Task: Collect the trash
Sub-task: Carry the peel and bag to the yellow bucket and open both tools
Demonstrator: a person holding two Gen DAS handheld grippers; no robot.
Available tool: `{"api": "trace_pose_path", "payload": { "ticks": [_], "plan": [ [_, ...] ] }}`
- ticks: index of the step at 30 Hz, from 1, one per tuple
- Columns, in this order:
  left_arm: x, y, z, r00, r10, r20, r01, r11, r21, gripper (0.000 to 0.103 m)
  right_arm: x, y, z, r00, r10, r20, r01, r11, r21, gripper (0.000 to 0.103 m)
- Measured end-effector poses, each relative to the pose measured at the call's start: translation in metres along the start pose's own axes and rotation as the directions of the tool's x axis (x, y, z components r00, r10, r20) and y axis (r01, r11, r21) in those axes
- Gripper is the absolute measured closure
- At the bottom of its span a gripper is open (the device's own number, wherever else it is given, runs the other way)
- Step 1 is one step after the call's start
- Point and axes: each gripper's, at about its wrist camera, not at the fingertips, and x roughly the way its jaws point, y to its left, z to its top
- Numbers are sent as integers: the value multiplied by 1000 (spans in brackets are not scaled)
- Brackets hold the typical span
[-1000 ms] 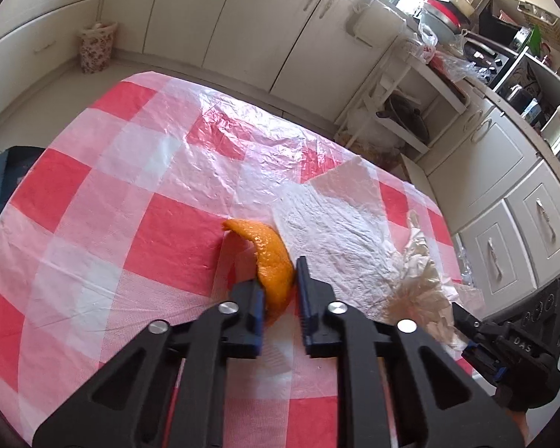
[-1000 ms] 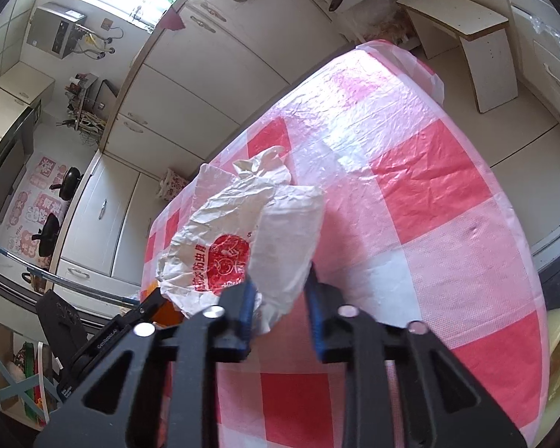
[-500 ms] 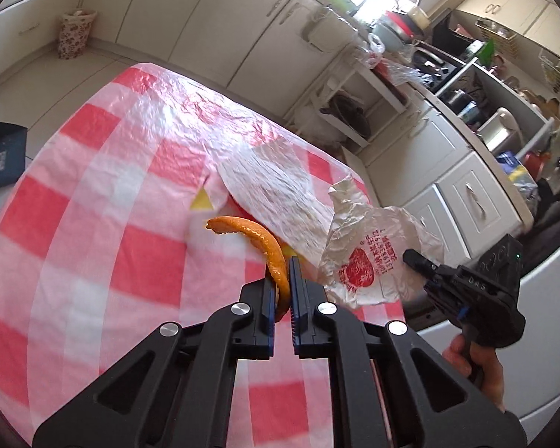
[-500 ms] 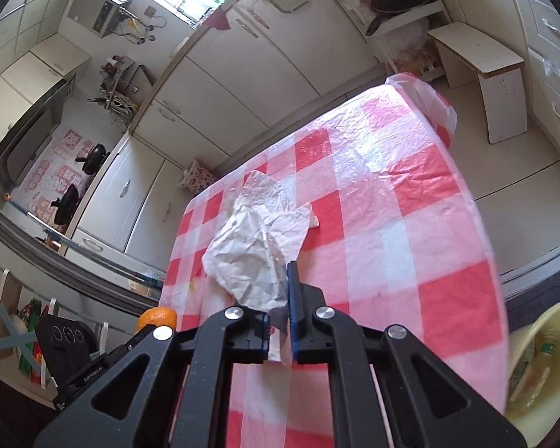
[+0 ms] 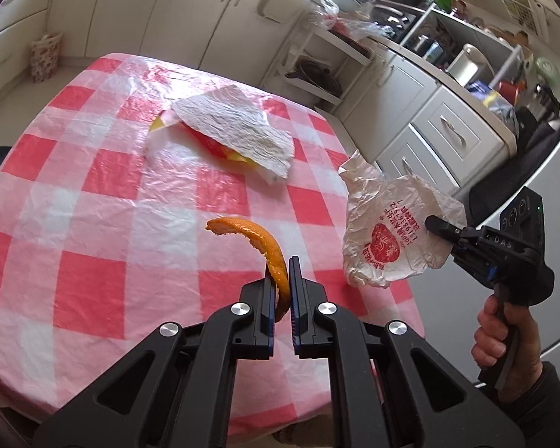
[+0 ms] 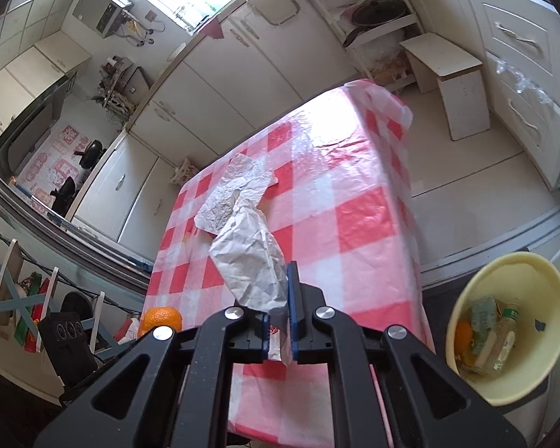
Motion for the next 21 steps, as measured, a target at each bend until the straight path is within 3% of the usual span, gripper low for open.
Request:
{"api": "trace_pose_path", "payload": {
  "ticks": [9,13,16,21],
  "plan": [
    [-6,-58,-9,998,-57,1,56,991,125,97,-62,-36,3,990,-79,118,70,994,79,94],
    [-1,-93,-17,997,-82,-12,82,979,184,97,-97,-61,6,968,-186,171,169,979,110,94],
    [8,-122,-27,994,-104,-32,109,968,226,97,-107,-73,7,927,-348,140,341,937,70,94],
    [29,-164,-47,988,-131,-81,149,947,284,97,-81,-98,8,857,-515,-12,514,857,-46,94]
  ]
}}
